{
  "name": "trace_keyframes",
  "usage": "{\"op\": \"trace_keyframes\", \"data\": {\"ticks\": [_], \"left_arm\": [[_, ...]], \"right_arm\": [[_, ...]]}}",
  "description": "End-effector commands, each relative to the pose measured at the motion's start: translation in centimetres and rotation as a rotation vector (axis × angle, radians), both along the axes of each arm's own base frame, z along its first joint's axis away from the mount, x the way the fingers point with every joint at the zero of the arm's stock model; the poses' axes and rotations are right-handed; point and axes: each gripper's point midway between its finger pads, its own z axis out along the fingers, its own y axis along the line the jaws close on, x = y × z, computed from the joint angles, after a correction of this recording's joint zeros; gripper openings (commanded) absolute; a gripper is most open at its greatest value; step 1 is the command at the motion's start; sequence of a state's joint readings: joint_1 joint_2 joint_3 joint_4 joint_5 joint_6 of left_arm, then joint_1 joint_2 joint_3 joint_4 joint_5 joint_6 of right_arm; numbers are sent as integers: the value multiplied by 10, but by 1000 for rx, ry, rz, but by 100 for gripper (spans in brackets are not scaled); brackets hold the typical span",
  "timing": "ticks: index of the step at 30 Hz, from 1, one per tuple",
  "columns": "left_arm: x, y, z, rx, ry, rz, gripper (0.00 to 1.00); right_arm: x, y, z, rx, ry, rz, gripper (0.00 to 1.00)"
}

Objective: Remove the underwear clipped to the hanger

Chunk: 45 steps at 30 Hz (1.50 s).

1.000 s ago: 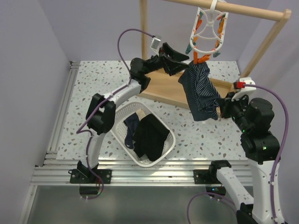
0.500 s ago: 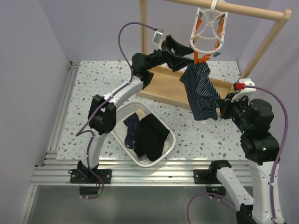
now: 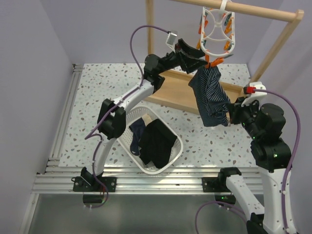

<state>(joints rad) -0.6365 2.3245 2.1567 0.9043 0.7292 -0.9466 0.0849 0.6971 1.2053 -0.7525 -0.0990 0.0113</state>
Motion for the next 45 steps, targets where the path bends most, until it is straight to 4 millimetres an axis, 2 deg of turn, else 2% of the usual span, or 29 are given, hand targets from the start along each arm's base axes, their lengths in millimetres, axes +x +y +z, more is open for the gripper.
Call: {"op": "trace_keyframes", "data": {"ticks": [1,4,10,14,16,17,19,20,22,23,25,26,29,30,32,33,34,35,37,38,40,45], "left_arm": [[4,1,20,-28,-30,56,82],[7,0,22,-43,-25,67,82],[-1,-6,31,-87,-34,47,82],[-7,-11,30,-102,-32,22,77],[-9,-9,31,-113,-34,15,68],[-10,-9,31,-116,-28,6,60],[-11,-8,34,-125,-28,5,52],[-11,-8,34,-126,-26,7,40],[-11,-6,36,-130,-26,15,31],[-13,-4,41,-135,-35,20,23],[-13,-3,43,-136,-38,24,13],[-14,-3,45,-139,-39,27,0],[-15,0,49,-144,-44,33,0],[-15,-1,47,-141,-40,32,6],[-16,3,54,-152,-39,45,36],[-15,2,48,-141,-30,50,44],[-15,4,48,-137,-31,58,56],[-16,6,48,-130,-34,70,80],[-16,10,48,-121,-37,82,95],[-17,14,47,-111,-35,93,100],[-12,19,43,-86,-22,121,100],[-16,36,38,0,-54,223,100]], "right_arm": [[1,3,11,3,-53,16,0],[1,3,10,4,-53,21,0],[2,5,8,13,-48,25,0],[1,5,9,13,-51,25,0],[1,5,8,15,-50,26,0],[1,5,8,14,-51,26,0],[0,5,8,14,-51,26,0],[0,5,8,14,-51,26,0],[-1,5,8,14,-51,28,0],[-1,5,8,14,-51,28,0],[-1,5,8,12,-50,30,0],[-1,5,8,14,-50,29,0],[-1,6,9,15,-53,31,0],[-1,6,9,13,-55,31,0],[-1,6,9,13,-55,31,0],[-1,6,8,12,-53,33,0],[-1,5,8,9,-54,32,0],[-1,6,8,6,-53,35,0],[0,5,8,5,-56,30,0],[0,4,7,5,-55,27,0],[2,4,8,-21,-65,40,0],[6,8,5,-41,-66,70,0]]}}
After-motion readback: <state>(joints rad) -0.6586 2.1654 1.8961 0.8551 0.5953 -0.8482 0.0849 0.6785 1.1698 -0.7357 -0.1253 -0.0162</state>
